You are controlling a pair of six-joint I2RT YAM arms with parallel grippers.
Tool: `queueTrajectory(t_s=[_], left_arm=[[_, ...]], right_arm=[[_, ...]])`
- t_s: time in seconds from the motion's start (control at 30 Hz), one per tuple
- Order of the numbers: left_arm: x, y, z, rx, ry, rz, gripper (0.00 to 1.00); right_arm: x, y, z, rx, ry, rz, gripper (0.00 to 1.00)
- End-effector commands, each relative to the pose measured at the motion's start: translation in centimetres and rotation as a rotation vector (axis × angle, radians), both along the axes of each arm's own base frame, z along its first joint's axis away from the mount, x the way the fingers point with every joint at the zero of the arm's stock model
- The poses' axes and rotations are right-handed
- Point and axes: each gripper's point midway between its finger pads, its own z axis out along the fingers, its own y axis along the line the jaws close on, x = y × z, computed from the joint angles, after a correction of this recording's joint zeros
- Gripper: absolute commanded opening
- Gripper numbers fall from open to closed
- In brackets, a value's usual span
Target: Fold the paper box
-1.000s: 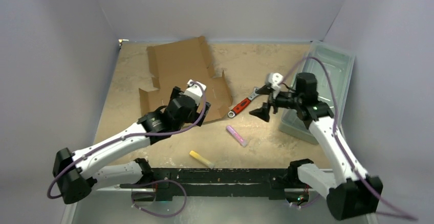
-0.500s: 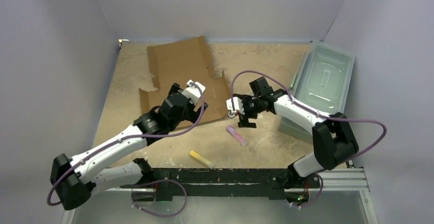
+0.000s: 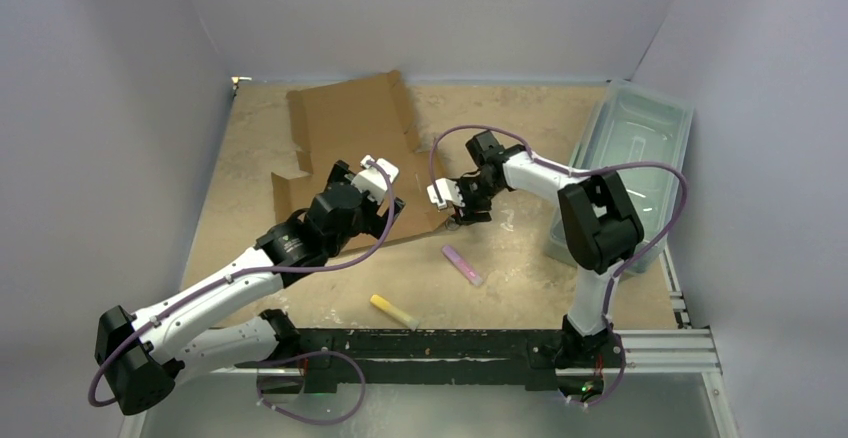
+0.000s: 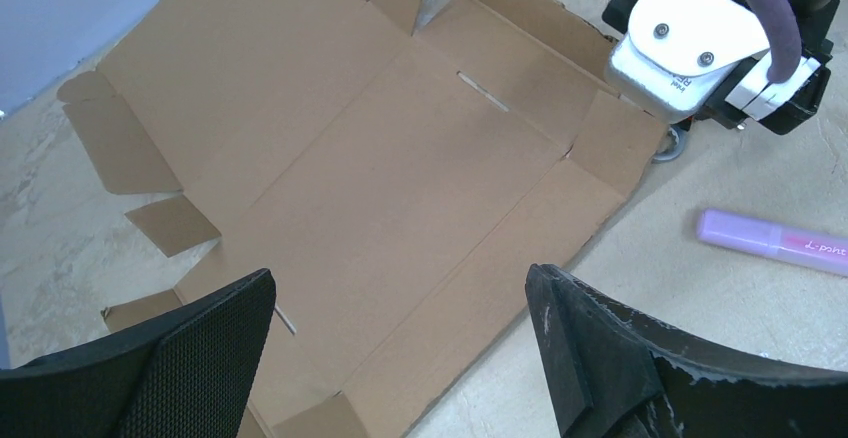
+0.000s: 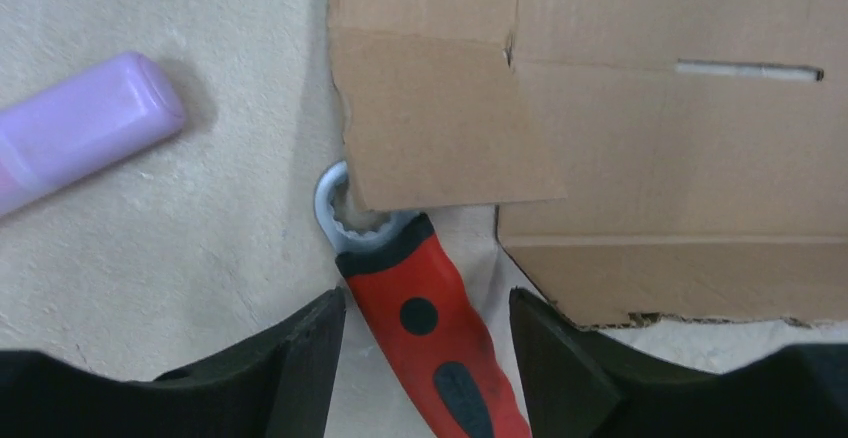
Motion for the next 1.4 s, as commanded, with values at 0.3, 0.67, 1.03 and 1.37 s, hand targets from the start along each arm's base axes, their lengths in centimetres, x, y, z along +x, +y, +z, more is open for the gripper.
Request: queueTrajectory(t_s=[0.3,0.67,1.03,1.37], left_arm=[[0.4,0.2,0.8,-0.005,-0.032,0.003,0.95],[0.3,0.2,1.0,-0.015,-0.033,-0.002,0.95],[0.4,0.3,0.7,-0.013,-0.03,0.004,0.95],[0.8,1.7,0.6,0.006,-0.051,0.068,0.95]], right_arm=[[0.6,-5.0,-2.0,-0.126,0.042,-0.173,0.28],[9.8,-10.8,1.5,-0.086,-0.18,-0.576,0.19],[13.0,-10.1,12.0,0.205,-0.349,-0.896,0.68],[-9.7,-2.0,10.9,0.32,0.183,-0.299,0.84]])
